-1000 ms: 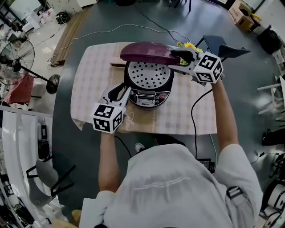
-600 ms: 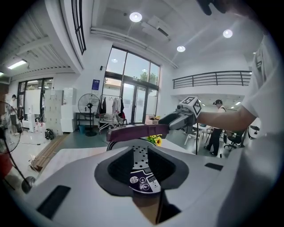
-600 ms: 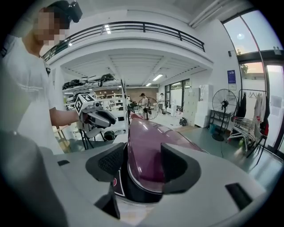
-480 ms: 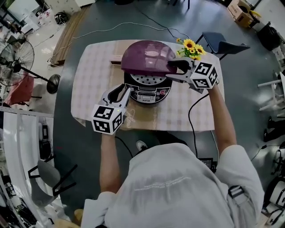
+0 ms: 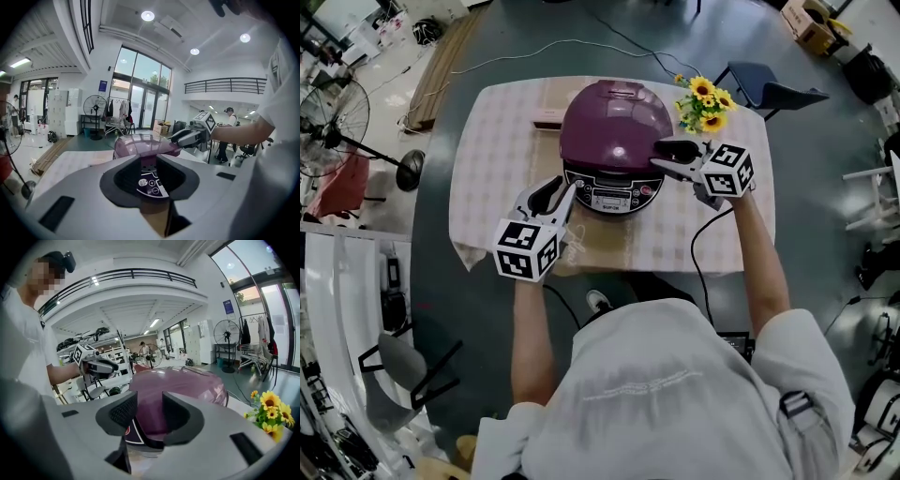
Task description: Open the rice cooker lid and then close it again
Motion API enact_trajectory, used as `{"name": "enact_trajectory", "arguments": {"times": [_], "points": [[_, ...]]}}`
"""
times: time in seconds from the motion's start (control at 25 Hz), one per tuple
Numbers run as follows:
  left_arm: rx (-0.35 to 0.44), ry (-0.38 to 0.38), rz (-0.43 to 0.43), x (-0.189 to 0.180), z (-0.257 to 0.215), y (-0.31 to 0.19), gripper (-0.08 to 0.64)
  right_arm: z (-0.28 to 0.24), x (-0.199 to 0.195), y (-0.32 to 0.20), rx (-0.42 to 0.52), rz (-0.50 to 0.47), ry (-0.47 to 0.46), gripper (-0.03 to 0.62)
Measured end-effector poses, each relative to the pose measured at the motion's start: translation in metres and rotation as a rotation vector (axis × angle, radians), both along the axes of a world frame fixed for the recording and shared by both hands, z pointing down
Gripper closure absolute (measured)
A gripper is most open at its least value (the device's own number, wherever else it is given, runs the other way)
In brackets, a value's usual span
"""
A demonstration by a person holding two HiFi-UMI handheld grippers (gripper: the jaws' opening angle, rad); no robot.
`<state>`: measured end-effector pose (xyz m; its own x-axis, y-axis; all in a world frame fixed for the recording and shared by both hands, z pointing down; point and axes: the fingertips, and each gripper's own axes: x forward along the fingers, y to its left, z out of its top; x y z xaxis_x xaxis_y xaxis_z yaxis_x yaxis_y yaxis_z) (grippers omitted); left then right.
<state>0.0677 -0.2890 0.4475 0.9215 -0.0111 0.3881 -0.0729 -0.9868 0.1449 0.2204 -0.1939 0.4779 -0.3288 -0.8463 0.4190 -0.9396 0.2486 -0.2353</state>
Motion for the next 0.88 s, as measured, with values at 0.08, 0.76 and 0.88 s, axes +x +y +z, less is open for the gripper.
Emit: {"name": "enact_trajectory", "arguments": {"times": [0.08, 0.76, 0.88], "points": [[-0.004, -0.004, -0.003, -0.001, 0.002, -0.001, 0.448, 0.007, -0.002, 0.001, -0.011, 0.007, -0.004, 0.413], [-0.034, -0.028, -0.006, -0.002, 0.019, 0.001, 0.448, 0.04, -0.011, 0.003, -0.102, 0.003, 0.084, 0.411], [-0.034, -0.032, -0.002, 0.0, 0.021, 0.0, 0.448, 0.04, -0.009, 0.002, -0.098, 0.02, 0.079, 0.419]]}}
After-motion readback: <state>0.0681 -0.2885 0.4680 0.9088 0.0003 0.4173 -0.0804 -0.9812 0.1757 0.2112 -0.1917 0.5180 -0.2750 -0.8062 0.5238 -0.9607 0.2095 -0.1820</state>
